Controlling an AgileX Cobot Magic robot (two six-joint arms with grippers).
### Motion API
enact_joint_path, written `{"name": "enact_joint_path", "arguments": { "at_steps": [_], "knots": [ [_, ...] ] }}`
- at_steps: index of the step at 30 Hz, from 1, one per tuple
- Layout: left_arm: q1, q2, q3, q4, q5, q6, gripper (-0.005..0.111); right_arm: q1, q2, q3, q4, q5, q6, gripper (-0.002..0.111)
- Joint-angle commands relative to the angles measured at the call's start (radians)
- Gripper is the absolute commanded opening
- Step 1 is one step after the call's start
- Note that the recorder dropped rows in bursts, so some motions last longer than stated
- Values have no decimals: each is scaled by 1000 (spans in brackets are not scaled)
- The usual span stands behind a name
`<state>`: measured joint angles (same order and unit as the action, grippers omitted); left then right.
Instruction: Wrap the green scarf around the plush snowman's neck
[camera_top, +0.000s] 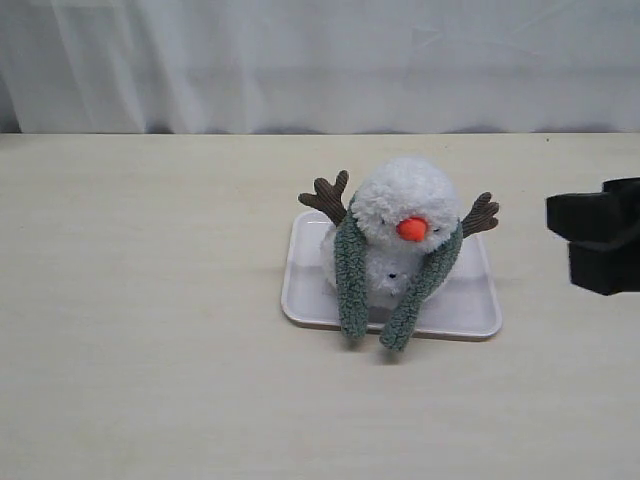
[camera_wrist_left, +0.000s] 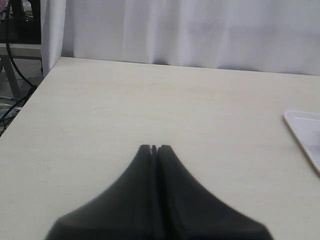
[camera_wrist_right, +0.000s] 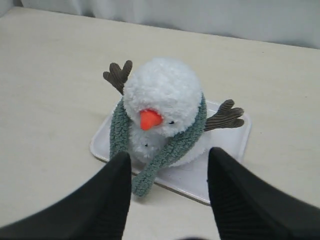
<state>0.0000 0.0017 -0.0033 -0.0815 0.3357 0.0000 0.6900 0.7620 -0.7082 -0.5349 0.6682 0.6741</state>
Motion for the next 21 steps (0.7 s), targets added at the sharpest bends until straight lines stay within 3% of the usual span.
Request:
{"name": "enact_joint_path", "arguments": {
  "at_steps": [1, 11, 21],
  "knots": [
    [-1, -2, 3, 1, -12, 0, 0, 2, -117, 5, 8, 94, -8, 46],
    [-1, -2, 3, 1, -12, 0, 0, 2, -356, 5, 10, 283, -8, 46],
    [-1, -2, 3, 1, -12, 0, 0, 2, -545, 3, 10, 304, -8, 46]
  ]
}}
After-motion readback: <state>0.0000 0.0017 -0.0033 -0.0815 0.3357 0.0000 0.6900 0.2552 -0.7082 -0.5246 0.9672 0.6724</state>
